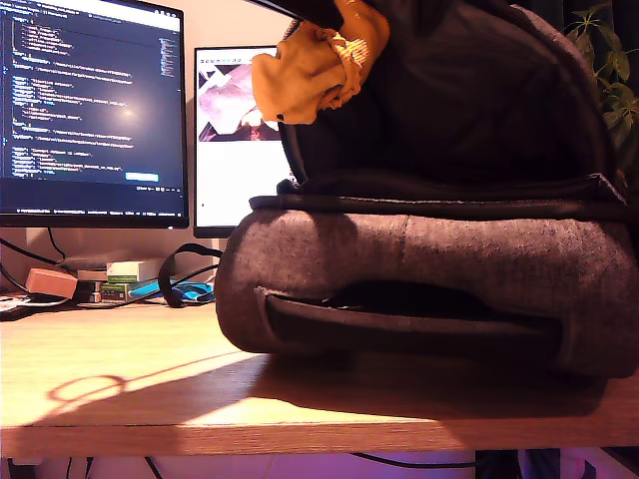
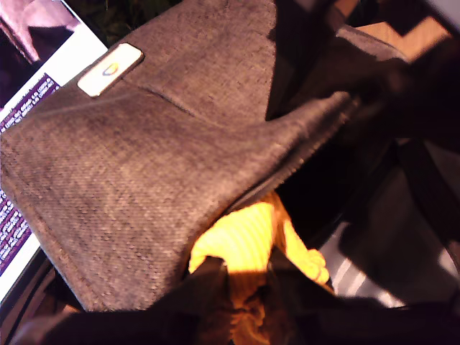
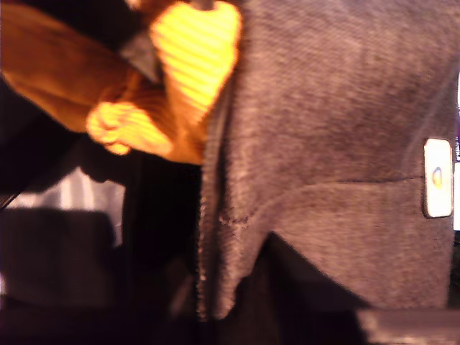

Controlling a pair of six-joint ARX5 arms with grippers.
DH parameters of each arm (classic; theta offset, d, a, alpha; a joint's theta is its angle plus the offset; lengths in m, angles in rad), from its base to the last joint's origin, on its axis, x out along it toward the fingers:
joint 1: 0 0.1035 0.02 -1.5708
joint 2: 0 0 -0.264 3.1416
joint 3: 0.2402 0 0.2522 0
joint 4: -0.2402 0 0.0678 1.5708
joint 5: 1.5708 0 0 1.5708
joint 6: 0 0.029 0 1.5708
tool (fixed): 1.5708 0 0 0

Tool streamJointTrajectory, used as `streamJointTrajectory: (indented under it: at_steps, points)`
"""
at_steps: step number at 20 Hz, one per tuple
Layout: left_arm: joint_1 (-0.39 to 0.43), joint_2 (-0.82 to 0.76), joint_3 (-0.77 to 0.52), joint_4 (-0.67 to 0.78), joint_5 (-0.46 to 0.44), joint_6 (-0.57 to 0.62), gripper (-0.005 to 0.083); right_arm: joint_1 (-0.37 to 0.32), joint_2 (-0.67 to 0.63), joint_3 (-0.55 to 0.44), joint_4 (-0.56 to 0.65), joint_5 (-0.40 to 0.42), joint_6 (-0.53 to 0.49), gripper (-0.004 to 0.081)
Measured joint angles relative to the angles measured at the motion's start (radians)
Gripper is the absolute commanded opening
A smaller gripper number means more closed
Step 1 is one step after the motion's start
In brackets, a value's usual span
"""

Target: Pack the pair of socks inside the grey Google backpack

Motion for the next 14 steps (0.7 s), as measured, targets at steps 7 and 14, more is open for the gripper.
streamJointTrajectory:
  at_steps: [7, 14]
  points:
    - [0.024, 0.000, 0.014, -0.094, 0.024, 0.000, -0.0024, 0.000, 0.001, 0.016, 0.043, 0.026, -0.100, -0.0011]
    - [0.008, 0.000, 0.014, -0.120, 0.058, -0.032, -0.0024, -0.012, 0.002, 0.205, 0.053, 0.030, -0.128, -0.0011]
